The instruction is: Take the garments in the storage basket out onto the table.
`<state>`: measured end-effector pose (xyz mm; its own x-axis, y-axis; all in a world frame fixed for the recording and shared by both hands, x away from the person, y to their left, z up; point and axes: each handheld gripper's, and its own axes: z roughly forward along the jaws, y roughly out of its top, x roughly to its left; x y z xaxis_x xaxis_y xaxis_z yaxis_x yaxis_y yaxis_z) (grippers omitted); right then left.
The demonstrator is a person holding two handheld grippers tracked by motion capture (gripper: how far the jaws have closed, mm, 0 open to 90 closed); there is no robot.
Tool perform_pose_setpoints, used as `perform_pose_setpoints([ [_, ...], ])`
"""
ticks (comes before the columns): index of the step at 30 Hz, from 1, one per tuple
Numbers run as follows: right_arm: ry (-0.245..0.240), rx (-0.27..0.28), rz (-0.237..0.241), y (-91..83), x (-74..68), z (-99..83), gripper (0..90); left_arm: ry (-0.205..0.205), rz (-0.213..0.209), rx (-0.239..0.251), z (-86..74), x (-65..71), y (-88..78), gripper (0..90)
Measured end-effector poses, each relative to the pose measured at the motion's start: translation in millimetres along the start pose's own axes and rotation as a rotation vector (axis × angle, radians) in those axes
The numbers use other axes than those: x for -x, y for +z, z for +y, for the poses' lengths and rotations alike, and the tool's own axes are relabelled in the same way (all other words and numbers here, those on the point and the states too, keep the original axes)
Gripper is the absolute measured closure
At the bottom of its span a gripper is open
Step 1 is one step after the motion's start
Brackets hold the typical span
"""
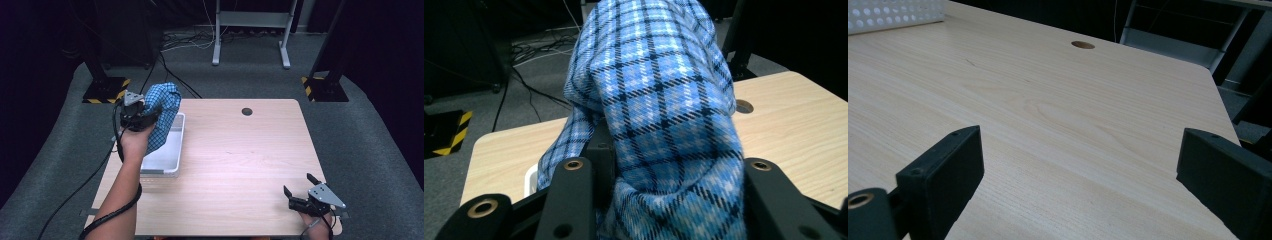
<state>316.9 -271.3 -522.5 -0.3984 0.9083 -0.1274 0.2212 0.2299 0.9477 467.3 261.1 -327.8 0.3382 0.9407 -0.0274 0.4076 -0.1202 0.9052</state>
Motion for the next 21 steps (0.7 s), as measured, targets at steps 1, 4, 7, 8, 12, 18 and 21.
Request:
perform_pose_setpoints([
  [1,0.000,0.000,0.000,-0.1,0.0,0.0,3.9,0.000,0.000,-0.001,0.4,0.3,-0.5,58.8],
  [4,0.001,0.001,0.000,-0.1,0.1,0.0,3.9,0.002,0.000,0.001,0.8,1.0,-1.5,58.9],
  [7,0.001,0.001,0.000,-0.1,0.0,-0.1,3.9,0.004,-0.002,0.002,1.3,3.1,-1.8,58.9],
  [8,0.001,0.001,0.000,-0.2,0.0,-0.1,3.9,0.004,-0.004,0.005,1.7,4.2,-1.8,58.9],
  [12,0.001,0.002,0.000,-0.2,0.1,-0.1,3.9,0.010,-0.011,0.010,3.4,7.8,-1.3,58.9],
  [18,0.000,0.003,0.001,-0.3,0.1,-0.1,3.9,0.018,-0.027,0.013,6.9,16.3,1.8,58.9],
  [21,0.000,0.004,0.000,-0.4,0.0,-0.2,3.9,0.025,-0.044,0.012,8.7,25.3,6.4,58.9],
])
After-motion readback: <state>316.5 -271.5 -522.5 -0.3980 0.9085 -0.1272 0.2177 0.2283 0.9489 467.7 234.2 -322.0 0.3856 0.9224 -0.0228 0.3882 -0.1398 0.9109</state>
